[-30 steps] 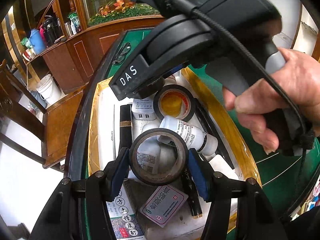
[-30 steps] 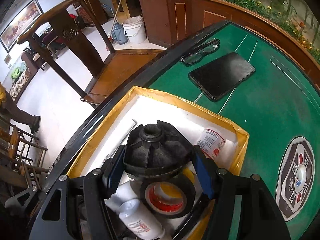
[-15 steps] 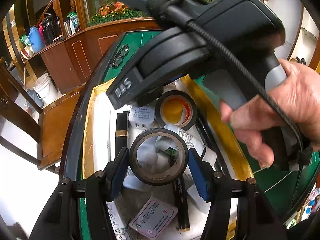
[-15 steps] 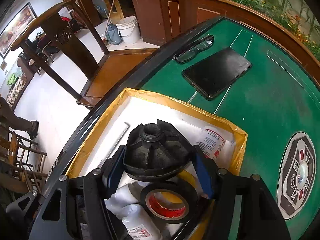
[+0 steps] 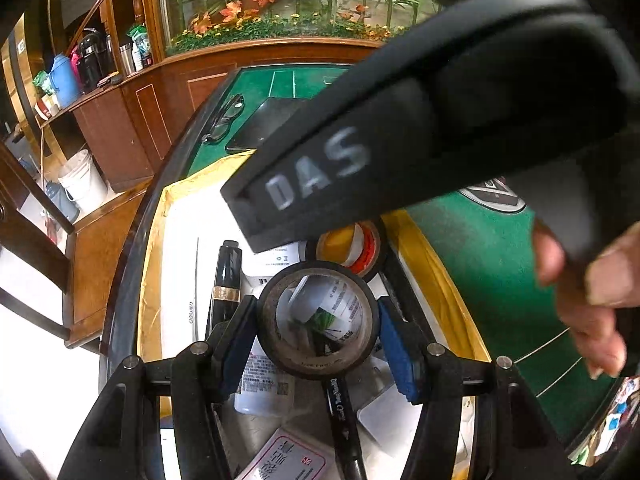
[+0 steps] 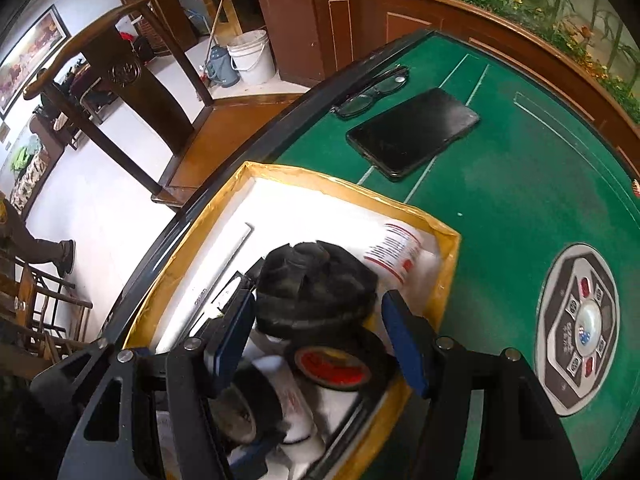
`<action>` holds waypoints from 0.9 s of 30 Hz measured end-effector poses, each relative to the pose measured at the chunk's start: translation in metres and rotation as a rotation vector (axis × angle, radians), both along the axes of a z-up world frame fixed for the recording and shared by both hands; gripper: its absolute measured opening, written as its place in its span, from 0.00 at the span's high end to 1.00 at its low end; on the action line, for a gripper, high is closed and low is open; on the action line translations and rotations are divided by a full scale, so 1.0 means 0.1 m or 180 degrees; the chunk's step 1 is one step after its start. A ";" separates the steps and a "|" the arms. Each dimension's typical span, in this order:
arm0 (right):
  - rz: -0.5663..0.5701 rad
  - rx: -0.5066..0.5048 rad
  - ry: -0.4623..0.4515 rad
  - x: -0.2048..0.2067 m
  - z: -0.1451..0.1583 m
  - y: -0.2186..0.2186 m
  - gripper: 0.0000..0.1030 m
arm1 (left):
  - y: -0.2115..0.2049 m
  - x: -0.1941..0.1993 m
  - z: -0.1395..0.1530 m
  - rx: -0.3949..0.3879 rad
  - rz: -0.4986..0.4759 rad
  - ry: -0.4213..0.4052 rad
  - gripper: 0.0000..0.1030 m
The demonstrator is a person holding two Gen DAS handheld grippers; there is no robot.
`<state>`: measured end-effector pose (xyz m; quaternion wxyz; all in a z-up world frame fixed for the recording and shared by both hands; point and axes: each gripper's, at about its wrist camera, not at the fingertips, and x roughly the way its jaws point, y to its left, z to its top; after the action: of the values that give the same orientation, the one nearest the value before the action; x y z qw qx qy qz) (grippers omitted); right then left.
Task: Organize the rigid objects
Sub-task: 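Lower the tape roll and cone part into the tray and open both grippers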
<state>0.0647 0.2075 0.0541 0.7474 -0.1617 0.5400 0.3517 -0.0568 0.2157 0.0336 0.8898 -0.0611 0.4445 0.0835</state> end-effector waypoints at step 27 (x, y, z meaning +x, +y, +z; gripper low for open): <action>-0.0040 0.0252 0.0147 -0.11 0.18 -1.12 0.29 | -0.42 -0.26 -0.26 -0.0036 0.0776 0.0158 0.27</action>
<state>0.0541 0.0953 0.0720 0.7427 -0.1204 0.5437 0.3717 -0.0827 0.1735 0.0073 0.8614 -0.1176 0.4562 0.1900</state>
